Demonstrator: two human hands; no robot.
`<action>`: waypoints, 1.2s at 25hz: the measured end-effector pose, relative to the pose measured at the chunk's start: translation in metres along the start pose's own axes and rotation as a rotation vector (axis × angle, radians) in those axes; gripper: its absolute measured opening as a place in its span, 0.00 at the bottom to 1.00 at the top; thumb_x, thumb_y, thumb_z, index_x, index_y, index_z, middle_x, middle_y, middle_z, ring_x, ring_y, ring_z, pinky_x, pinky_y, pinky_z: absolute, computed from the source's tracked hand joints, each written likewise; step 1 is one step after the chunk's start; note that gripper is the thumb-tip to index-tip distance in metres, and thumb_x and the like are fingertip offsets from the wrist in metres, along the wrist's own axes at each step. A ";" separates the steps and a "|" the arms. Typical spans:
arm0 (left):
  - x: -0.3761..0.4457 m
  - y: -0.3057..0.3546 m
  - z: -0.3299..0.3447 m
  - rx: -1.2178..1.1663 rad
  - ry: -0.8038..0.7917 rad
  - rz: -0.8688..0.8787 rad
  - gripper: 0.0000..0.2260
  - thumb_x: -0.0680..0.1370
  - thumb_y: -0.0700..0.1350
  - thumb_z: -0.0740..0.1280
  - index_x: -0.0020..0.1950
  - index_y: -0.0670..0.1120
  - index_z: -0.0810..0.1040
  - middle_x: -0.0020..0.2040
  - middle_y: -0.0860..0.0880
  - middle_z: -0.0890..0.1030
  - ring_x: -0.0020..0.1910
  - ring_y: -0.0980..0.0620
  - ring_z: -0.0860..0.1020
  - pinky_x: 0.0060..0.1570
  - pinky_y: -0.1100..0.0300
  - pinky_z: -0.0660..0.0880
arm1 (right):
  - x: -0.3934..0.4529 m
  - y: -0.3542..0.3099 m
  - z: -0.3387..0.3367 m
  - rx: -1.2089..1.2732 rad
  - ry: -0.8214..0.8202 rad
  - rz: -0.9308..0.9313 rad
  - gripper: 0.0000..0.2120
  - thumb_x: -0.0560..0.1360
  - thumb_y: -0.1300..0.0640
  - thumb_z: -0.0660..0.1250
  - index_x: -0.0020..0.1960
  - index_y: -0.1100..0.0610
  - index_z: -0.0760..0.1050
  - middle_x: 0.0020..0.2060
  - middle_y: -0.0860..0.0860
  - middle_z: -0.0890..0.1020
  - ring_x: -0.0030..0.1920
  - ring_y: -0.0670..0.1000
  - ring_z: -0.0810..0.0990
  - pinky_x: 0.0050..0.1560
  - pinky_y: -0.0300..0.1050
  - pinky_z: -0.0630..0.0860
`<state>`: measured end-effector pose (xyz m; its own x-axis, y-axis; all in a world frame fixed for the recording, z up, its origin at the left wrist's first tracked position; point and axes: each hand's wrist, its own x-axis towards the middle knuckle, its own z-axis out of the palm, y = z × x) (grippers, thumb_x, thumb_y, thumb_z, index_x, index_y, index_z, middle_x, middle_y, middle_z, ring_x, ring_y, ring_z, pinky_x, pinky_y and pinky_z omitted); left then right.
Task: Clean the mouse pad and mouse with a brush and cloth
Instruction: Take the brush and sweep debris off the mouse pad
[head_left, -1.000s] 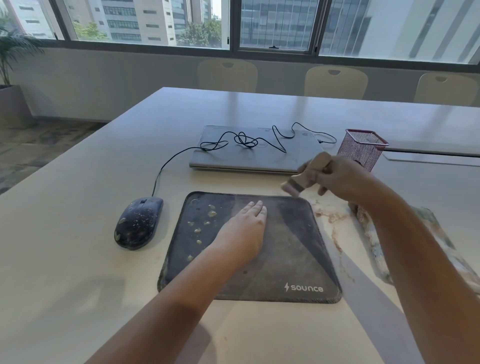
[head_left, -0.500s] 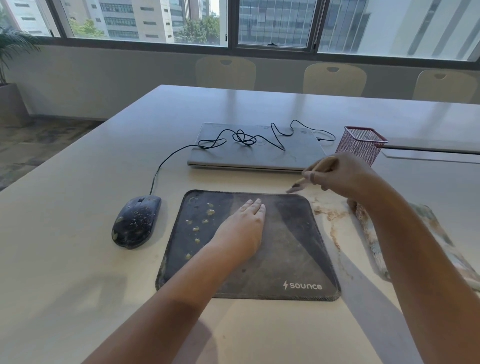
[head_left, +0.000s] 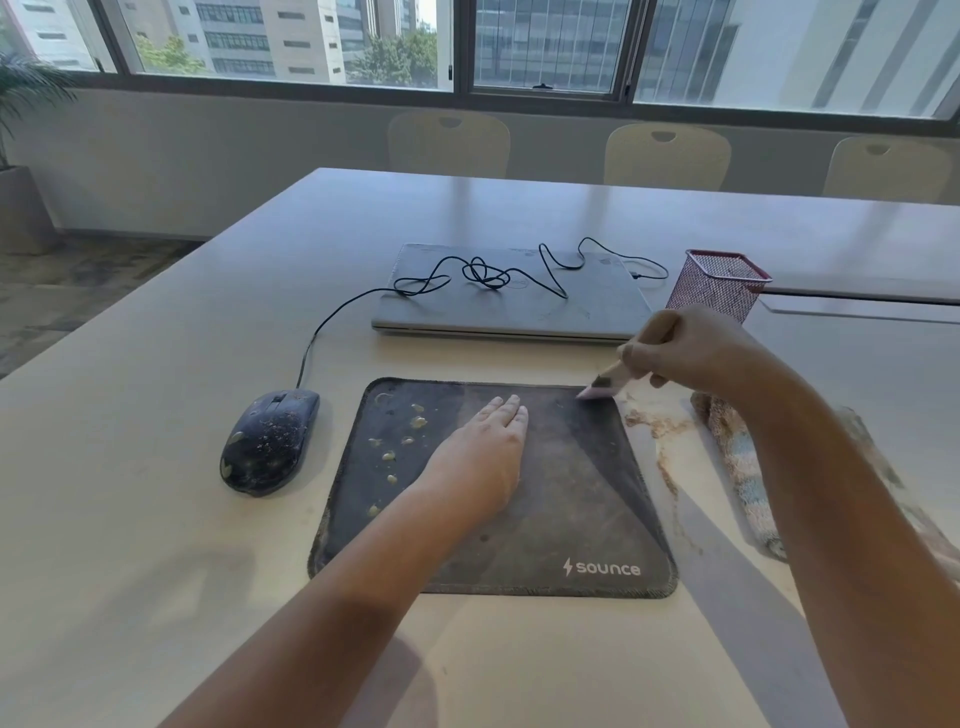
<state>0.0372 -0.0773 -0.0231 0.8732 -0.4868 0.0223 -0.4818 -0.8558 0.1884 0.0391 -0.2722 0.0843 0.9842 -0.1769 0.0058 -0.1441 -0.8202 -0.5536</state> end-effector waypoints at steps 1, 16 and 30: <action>0.000 0.000 0.000 0.001 0.000 0.001 0.23 0.82 0.39 0.50 0.76 0.42 0.47 0.77 0.46 0.48 0.76 0.52 0.46 0.72 0.62 0.44 | 0.000 0.001 0.001 -0.006 -0.032 0.012 0.11 0.69 0.52 0.69 0.36 0.60 0.81 0.32 0.54 0.83 0.36 0.52 0.79 0.34 0.41 0.70; 0.002 -0.002 0.002 0.017 0.019 0.025 0.24 0.81 0.41 0.53 0.75 0.41 0.48 0.77 0.46 0.49 0.76 0.51 0.47 0.71 0.63 0.44 | -0.003 -0.001 -0.013 -0.066 -0.024 -0.011 0.13 0.70 0.50 0.69 0.34 0.58 0.81 0.29 0.52 0.83 0.31 0.49 0.77 0.33 0.40 0.69; 0.002 -0.002 0.002 0.012 0.017 0.018 0.23 0.82 0.40 0.51 0.75 0.41 0.48 0.77 0.46 0.48 0.76 0.52 0.46 0.71 0.63 0.43 | -0.010 -0.004 -0.008 -0.159 -0.195 -0.051 0.10 0.69 0.53 0.68 0.38 0.60 0.82 0.30 0.52 0.83 0.32 0.47 0.79 0.39 0.42 0.73</action>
<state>0.0396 -0.0771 -0.0250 0.8656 -0.4989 0.0423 -0.4980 -0.8491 0.1762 0.0286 -0.2715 0.0935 0.9896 -0.0373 -0.1386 -0.0926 -0.9035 -0.4184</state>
